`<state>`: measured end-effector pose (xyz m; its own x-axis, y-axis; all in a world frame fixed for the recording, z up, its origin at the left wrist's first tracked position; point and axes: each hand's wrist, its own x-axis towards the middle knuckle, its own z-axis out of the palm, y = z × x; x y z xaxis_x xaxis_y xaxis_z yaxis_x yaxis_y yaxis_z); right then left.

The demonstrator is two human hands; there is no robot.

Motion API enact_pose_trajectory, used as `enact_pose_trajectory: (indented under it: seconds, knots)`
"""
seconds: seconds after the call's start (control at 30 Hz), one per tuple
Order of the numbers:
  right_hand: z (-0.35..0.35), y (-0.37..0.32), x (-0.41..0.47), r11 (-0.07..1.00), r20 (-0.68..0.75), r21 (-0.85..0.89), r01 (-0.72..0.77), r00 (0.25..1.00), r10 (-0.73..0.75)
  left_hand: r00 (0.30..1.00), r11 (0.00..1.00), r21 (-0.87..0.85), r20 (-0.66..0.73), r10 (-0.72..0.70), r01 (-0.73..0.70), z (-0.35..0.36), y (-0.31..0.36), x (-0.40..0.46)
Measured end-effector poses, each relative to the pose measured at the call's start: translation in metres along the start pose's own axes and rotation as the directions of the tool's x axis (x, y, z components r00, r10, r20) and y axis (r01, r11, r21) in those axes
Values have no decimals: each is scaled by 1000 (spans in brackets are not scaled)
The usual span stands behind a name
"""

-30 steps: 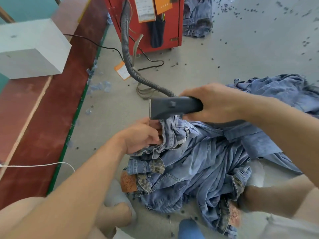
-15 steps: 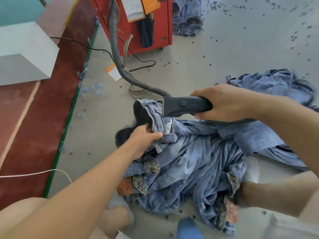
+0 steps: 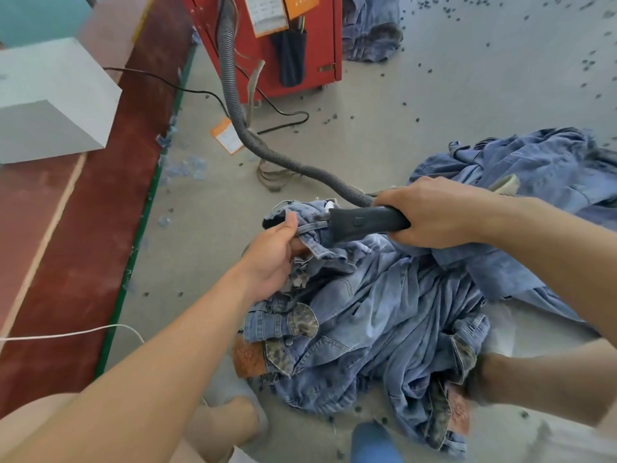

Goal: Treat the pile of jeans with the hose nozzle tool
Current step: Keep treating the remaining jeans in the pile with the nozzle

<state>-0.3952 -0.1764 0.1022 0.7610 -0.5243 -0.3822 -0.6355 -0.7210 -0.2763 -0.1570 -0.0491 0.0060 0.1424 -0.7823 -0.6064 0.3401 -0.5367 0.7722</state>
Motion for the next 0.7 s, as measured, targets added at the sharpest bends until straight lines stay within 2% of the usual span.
enact_pose_trajectory:
  seconds: [0.2, 0.37, 0.47, 0.57, 0.63, 0.7]
  knots:
    - [4, -21, 3, 990, -47, 75, 116, 993, -112, 996, 998, 55, 87, -14, 9, 5, 4, -10]
    - [-11, 5, -3, 990, -124, 141, 18, 992, 0, 990, 999, 47, 143, -5, -2, 1, 8, -15]
    - [-11, 7, -4, 993, -85, 117, -12, 996, 22, 987, 1000, -16, 163, -7, 9, 1, 7, -15]
    - [-2, -15, -1, 992, -13, 103, 66, 998, -65, 975, 994, -78, 214, -55, 73, 2, 5, -13]
    - [1, -28, 3, 977, -65, 155, 145, 989, -136, 968, 990, -100, 238, -76, 102, 1, 4, -11]
    - [-5, -28, 6, 955, -150, 232, 183, 977, -151, 978, 992, -76, 194, -83, 99, 0, 4, -10]
